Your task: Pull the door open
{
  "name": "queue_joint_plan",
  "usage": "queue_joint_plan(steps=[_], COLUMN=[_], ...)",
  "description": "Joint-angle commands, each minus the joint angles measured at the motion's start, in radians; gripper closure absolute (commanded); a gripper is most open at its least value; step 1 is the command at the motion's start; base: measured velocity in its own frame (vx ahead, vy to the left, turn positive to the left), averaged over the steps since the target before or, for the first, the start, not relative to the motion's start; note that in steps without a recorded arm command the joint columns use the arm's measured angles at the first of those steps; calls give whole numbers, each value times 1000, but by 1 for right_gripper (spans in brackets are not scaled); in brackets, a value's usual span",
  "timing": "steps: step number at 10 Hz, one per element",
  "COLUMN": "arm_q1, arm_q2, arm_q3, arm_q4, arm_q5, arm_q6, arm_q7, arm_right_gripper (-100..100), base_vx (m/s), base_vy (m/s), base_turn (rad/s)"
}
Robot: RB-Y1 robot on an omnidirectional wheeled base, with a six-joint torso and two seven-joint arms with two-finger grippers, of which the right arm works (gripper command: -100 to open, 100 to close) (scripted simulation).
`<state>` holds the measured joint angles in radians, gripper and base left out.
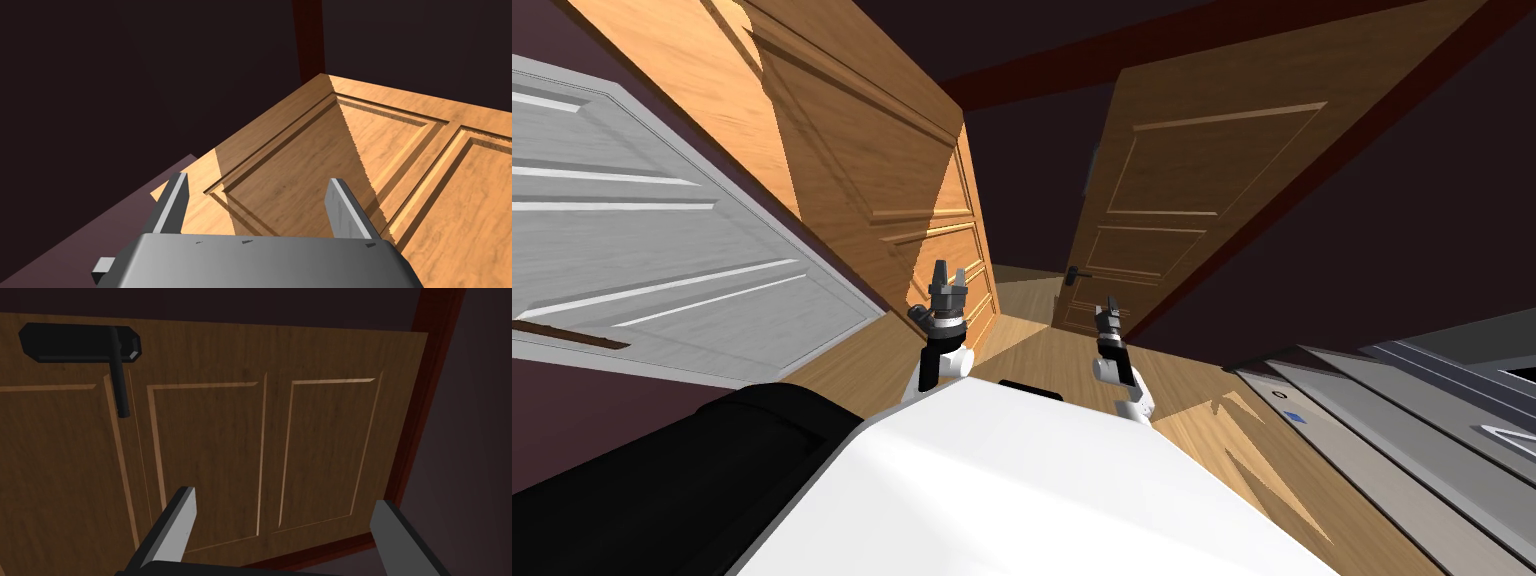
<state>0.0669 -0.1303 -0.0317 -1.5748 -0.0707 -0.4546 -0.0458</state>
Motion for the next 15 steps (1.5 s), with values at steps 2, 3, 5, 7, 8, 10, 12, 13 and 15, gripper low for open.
queue_joint_plan(steps=[2,3,5,7,8,10,12,13,15], arm_q1=[-46,-67,-87,-129,-149,-169,-209,-229,-266], arm_q2=[-9,-13,-17,-26,-30,-34,-42,-46,-53], arm_q3=[4,6,8,11,13,15,19,20,24], arm_q4=[75,110,159,221,256,303,370,408,471], arm_q5=[-8,-11,-15,-22,-26,-29,-36,-40,-46], arm_q6=[-5,-6,-7,-9,-10,-11,-13,-14,-16], arm_q7=[-4,-7,-9,-14,-16,-19,-24,-26,-30], arm_right_gripper=[-100,-100,-100,-100,-100,-100,-100,-100,-100], base_vx=[65,105,63,83,103,64,84,102,105], base_vy=[1,11,4,2,16,5,2,3,7], base_turn=[-22,-23,-15,-28,-22,-13,-27,-26,-25])
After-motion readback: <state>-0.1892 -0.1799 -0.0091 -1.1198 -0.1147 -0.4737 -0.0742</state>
